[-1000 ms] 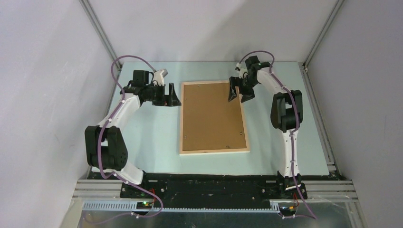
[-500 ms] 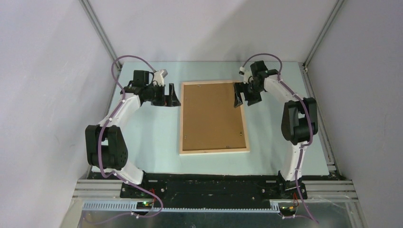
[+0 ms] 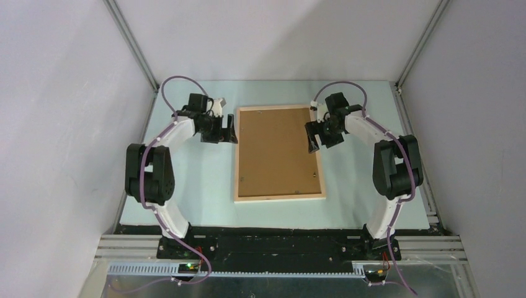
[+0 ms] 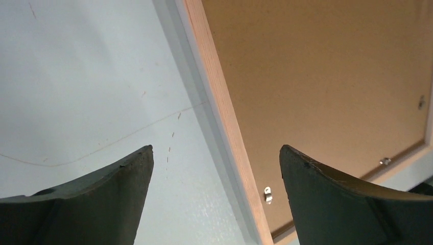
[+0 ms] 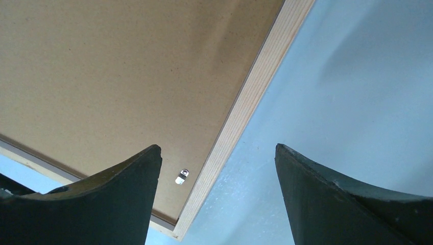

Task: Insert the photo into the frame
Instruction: Place the photo frame item in the photo frame.

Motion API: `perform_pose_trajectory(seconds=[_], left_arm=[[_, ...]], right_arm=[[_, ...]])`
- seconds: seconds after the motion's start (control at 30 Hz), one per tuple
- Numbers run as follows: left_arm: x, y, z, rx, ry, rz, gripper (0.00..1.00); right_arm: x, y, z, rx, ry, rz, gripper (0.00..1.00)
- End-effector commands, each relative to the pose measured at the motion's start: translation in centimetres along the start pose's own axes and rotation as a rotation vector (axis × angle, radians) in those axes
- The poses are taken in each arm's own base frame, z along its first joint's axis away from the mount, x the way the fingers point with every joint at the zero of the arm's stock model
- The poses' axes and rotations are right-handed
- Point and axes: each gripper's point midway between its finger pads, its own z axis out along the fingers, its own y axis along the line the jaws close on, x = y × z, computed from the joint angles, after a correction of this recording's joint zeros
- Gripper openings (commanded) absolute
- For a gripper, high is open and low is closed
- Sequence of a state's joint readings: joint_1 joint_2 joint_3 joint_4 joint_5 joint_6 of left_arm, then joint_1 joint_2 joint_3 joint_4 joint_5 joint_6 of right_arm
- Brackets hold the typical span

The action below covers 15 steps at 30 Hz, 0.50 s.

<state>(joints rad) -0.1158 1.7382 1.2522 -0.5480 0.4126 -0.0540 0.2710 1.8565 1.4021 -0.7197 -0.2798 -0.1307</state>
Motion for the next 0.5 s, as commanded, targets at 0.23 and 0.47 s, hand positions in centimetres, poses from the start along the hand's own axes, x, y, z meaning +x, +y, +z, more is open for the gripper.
perform_pose_trajectory(seconds=[0.23, 0.47], left_arm=[[-1.0, -0.1, 4.2, -0.170, 0.047, 0.053, 0.83], [-0.5, 0.0, 6.1, -0.189, 0.084, 0.038, 0.65]], right_arm=[[-0.5, -0.8, -0.4, 0.018, -0.065, -0.036, 0.84], [-0.1, -1.2, -0.3, -0.017, -0.067, -0.004, 0.83]])
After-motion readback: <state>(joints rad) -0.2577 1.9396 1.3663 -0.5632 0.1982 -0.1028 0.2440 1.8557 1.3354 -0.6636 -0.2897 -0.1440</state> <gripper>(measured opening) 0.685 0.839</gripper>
